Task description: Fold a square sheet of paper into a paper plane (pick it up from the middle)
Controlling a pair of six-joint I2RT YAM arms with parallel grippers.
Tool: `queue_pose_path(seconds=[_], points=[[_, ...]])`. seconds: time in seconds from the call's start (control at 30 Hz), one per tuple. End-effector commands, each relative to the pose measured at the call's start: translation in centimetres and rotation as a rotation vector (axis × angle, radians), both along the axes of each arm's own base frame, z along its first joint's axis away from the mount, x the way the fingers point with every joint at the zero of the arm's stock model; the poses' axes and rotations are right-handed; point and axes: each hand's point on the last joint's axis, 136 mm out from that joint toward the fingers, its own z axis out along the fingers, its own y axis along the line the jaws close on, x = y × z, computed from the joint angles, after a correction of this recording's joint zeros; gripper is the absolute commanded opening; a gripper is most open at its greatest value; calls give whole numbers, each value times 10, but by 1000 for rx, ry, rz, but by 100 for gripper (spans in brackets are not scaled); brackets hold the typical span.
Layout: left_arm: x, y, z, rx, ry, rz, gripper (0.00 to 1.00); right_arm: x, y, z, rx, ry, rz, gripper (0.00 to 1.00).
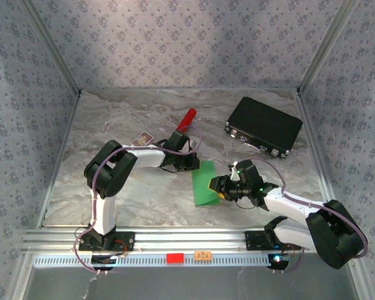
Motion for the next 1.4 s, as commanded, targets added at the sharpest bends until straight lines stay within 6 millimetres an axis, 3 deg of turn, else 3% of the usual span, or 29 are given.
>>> queue_pose_path(seconds=[0.0,0.67,0.87,0.97,1.17,1.37], points=[[-17,12,-21,76,71,-12,9,3,3,4,20,-6,11,48],[-15,5,-16,53,59,-42,10,16,1,-13,49,46,49,28],[-12,-1,-1,21,39,-60,13,17,-4,-22,33,68,45,14],[-9,-4,16,0,12,-65,20,19,-4,-25,27,77,31,9],[-7,0,63,-41,-82,-48,49,32,1,-19,30,63,-59,9],[-11,23,85,-20,-173,2,60,45,14,-14,47,60,-171,9]])
